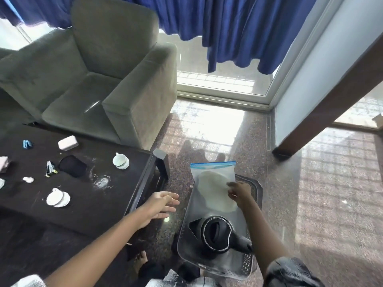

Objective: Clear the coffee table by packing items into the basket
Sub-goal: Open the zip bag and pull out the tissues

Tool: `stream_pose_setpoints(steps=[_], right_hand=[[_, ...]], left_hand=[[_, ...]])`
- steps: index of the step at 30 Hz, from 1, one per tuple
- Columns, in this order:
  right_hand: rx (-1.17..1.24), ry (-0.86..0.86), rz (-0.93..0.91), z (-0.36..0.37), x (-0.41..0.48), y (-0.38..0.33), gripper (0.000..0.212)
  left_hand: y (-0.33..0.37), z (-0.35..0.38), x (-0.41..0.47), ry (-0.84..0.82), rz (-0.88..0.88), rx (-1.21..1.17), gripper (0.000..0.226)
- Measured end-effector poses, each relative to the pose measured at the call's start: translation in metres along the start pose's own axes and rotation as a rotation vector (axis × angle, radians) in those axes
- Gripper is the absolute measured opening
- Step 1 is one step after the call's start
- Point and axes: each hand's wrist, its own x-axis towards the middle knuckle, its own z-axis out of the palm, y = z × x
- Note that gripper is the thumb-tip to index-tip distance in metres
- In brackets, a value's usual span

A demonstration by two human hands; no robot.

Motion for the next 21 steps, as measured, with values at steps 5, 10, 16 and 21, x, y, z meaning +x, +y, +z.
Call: stream_pose_setpoints(steps=[5, 10, 16, 21], right_hand=[[0.007, -0.148, -0.109, 0.033, -0.063, -0.054, 0.018], [0.27, -0.423, 0.001, 0.106, -0.14, -0.05, 0.014], [0.399, -0.604, 0.247, 0.221, -0.225, 0.009, 0.013], [0.386, -0.685, 0.276, 0.316, -0.299, 0.061, 0.022]], left_hand=[[-0.014, -0.024, -0.015, 0.013, 0.029, -0.128, 0.025], [-0.035, -0.075, -0.039, 0.139, 0.043, -0.469, 0.037], [-0.077, -0.181, -0.086, 0.095, 0.057, -0.801, 0.044], [-0.138, -0.268, -0.131, 0.099, 0.187, -0.921, 0.041]])
